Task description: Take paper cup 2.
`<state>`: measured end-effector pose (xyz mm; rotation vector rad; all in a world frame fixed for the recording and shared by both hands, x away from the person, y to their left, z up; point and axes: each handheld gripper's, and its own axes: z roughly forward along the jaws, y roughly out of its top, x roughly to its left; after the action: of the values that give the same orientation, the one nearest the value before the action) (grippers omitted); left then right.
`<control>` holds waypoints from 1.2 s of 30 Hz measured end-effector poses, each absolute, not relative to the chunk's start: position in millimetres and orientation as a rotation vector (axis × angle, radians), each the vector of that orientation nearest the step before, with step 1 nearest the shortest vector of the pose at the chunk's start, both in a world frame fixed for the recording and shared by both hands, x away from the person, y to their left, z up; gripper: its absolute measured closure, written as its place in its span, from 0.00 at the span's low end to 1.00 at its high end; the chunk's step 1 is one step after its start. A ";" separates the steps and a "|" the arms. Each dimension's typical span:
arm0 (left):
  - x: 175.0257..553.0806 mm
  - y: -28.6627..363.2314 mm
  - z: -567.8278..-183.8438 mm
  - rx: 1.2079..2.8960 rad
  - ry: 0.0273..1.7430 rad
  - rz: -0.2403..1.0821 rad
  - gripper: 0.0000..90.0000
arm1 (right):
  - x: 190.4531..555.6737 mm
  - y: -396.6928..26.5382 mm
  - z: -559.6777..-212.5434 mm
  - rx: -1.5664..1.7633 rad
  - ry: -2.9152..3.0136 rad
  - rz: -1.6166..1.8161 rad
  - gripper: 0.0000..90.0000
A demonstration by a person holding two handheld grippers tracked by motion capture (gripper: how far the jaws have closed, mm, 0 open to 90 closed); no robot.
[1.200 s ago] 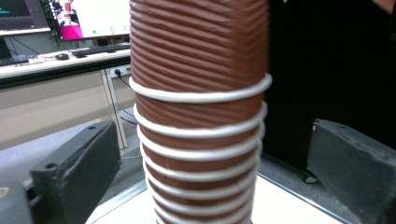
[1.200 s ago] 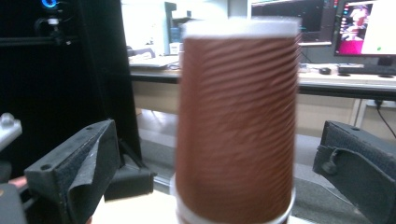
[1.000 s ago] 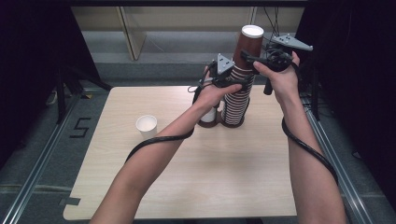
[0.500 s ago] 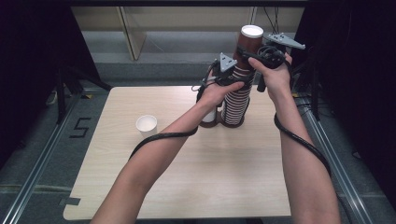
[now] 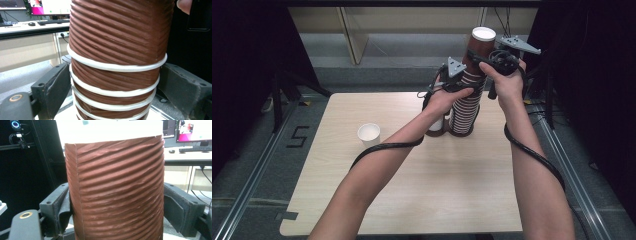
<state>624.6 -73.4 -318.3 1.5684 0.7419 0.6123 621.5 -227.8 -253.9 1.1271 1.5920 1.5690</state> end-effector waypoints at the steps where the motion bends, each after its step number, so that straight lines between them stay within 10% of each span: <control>1: 624.7 -73.5 -318.4 1.567 0.743 0.612 0.12 | 621.7 -227.4 -253.8 1.127 1.586 1.568 0.19; 36: 625.8 -73.1 -316.9 1.573 0.739 0.618 0.12 | 618.1 -228.6 -237.6 1.125 1.483 1.641 0.22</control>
<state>625.8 -73.1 -316.9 1.5733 0.7392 0.6185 618.1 -228.6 -237.6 1.1248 1.4831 1.6408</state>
